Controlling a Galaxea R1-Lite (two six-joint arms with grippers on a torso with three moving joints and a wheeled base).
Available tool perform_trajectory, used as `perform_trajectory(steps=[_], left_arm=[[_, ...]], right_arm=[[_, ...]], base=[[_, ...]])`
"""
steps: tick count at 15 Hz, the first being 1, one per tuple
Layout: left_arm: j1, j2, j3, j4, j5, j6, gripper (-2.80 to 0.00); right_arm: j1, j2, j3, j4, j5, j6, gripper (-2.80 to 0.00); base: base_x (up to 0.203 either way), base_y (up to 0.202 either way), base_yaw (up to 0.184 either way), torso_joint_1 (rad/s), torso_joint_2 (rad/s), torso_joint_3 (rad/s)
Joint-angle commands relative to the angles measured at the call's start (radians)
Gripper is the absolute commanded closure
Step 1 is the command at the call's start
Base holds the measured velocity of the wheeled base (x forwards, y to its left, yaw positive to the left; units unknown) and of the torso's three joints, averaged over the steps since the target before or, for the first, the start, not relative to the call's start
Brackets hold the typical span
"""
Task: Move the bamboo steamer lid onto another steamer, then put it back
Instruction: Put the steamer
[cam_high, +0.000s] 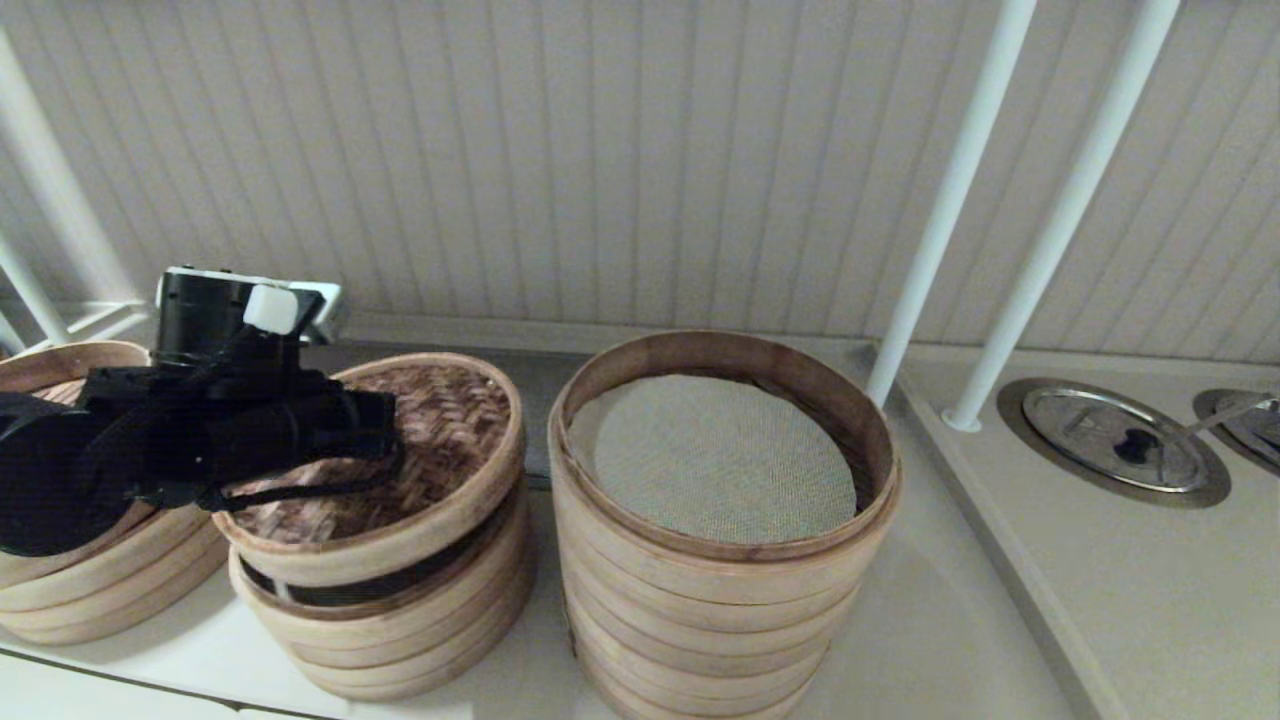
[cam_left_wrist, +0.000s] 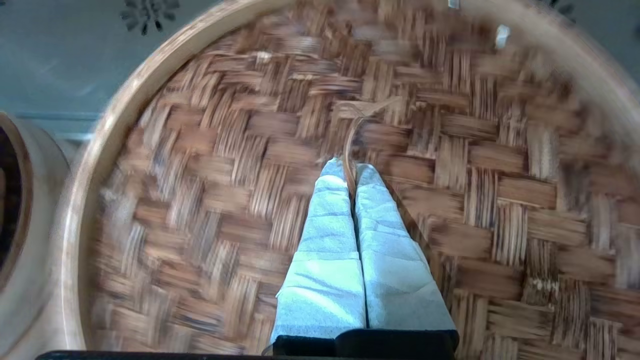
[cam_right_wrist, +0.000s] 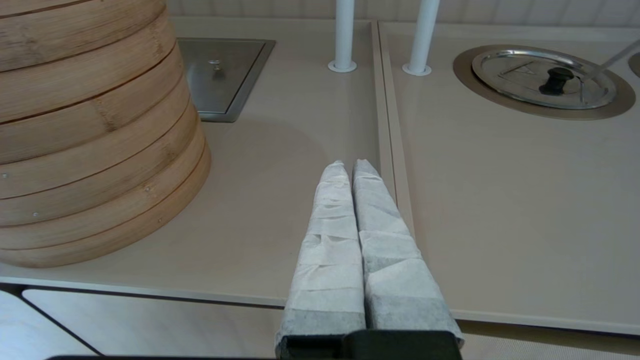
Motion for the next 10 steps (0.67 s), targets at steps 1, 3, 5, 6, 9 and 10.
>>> perform_trajectory(steps=[1, 3, 5, 6, 9, 10], left_arm=[[-0.011, -0.009, 0.033, 0.000, 0.000, -0.002, 0.00], [-0.033, -0.010, 0.084, -0.007, -0.002, -0.010, 0.00], [-0.036, -0.028, 0.083, -0.018, -0.002, -0.012, 0.00], [-0.036, -0.043, 0.073, -0.020, -0.002, -0.009, 0.00], [-0.036, -0.073, 0.047, -0.004, 0.000, -0.003, 0.00], [-0.036, -0.079, 0.030, 0.008, 0.000, -0.003, 0.00]], right_arm=[[0.000, 0.000, 0.002, 0.000, 0.000, 0.000, 0.00], [0.000, 0.000, 0.002, 0.001, 0.000, 0.000, 0.00], [0.000, 0.000, 0.002, 0.000, 0.000, 0.000, 0.00], [0.000, 0.000, 0.002, 0.001, 0.000, 0.000, 0.00], [0.000, 0.000, 0.002, 0.000, 0.000, 0.000, 0.00], [0.000, 0.000, 0.002, 0.001, 0.000, 0.000, 0.00]], base=[[0.000, 0.000, 0.000, 0.000, 0.00, 0.000], [0.000, 0.000, 0.000, 0.000, 0.00, 0.000], [0.000, 0.000, 0.000, 0.000, 0.00, 0.000], [0.000, 0.000, 0.000, 0.000, 0.00, 0.000], [0.000, 0.000, 0.000, 0.000, 0.00, 0.000], [0.000, 0.000, 0.000, 0.000, 0.00, 0.000]])
